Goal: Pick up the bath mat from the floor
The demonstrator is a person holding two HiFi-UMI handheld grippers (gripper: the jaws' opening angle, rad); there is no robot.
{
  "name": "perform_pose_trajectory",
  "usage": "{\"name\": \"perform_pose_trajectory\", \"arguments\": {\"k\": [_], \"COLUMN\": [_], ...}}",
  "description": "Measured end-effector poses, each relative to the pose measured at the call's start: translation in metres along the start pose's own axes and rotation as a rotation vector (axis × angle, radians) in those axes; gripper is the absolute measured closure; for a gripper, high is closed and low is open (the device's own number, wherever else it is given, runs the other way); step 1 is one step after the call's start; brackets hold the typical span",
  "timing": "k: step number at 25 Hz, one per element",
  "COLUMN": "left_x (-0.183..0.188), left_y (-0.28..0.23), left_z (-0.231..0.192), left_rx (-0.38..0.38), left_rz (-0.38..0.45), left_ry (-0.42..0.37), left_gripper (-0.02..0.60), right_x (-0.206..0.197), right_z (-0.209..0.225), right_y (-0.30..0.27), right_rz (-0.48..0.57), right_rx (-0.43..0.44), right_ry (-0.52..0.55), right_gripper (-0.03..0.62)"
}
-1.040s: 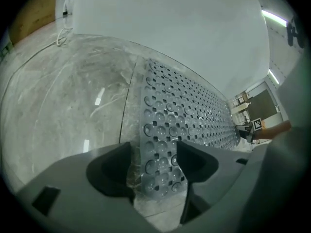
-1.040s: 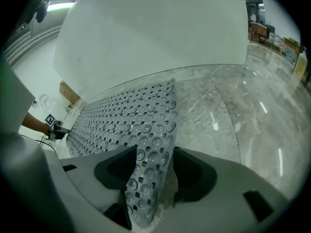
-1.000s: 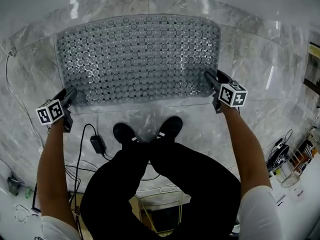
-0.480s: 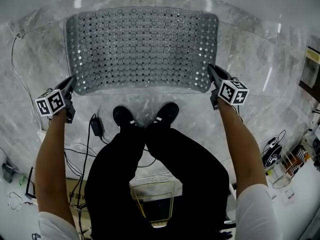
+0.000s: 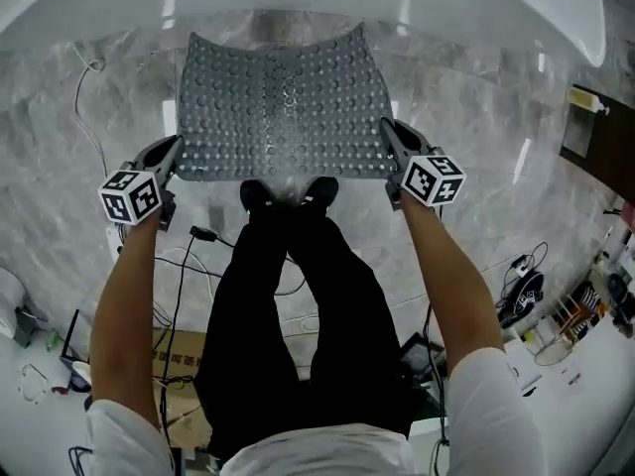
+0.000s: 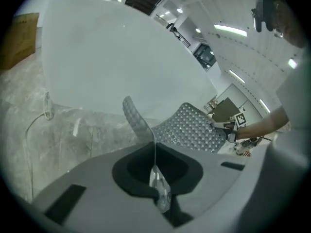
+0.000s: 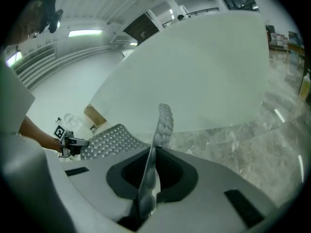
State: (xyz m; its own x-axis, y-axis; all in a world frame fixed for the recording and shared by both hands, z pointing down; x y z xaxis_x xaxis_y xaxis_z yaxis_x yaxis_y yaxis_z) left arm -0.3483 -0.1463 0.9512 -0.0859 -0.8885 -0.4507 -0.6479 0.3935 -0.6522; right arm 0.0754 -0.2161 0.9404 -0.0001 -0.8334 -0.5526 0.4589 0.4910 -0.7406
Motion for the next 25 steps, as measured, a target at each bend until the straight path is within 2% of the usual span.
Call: {"name": "perform_pose_trajectory", "arguments": {"k": [4,7,13,17,20,25], "left_x": [0.049,0.096,0.179,0.239,0.278,0.321], "left_y": [0.076,0.14,0.271,0.346,0.409,0.515], "left_z": [0.067,0.11,0.214,0.291,0.341,0.425], "left_rx": [-0.025,-0.014,0.001,0.02,0.029,-0.013], "left_rz": [0.064,0.164,0.335,0.412,0.487,0.633], "left_ry": [-0.103,-0.155,-0.261,-0.412,-0.532,-0.652], "left_gripper": [0.565,0.565,0.565,0.565,0.565,0.567], "right_x": [0.061,0.112,0.208,0.276,0.319,0.364], "right_z": [-0.047,-0.077,-0.141,-0.193,-0.233,-0.305], "right_y": [0.081,0.142,0.282,0.373,0.437,0.54], "right_rz": [0.076,0.152,0.339,0.51,0.654,0.829], "right_rx": [0.014,0.019,0.055,0.095,0.111,0.151], "right_ry": [-0.005,0.059,0.068,0.149,0.163,0.208], "right_gripper": [0.553,0.553,0.553,0.553,0.553,0.553]}}
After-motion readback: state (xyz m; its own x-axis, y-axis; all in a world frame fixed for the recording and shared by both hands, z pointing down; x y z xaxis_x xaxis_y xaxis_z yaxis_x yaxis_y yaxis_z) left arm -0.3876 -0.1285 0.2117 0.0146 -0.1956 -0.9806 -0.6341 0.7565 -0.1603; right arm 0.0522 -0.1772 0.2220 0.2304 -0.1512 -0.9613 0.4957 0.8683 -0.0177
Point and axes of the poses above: the fingertips, and each gripper's own axes: y backward along the fingers, z to its right, x out of its top, the point moved 2 cm from there along y, backward along the fingers, and after that the axes turned 7 degrees about -x, right-handed, at the moved point
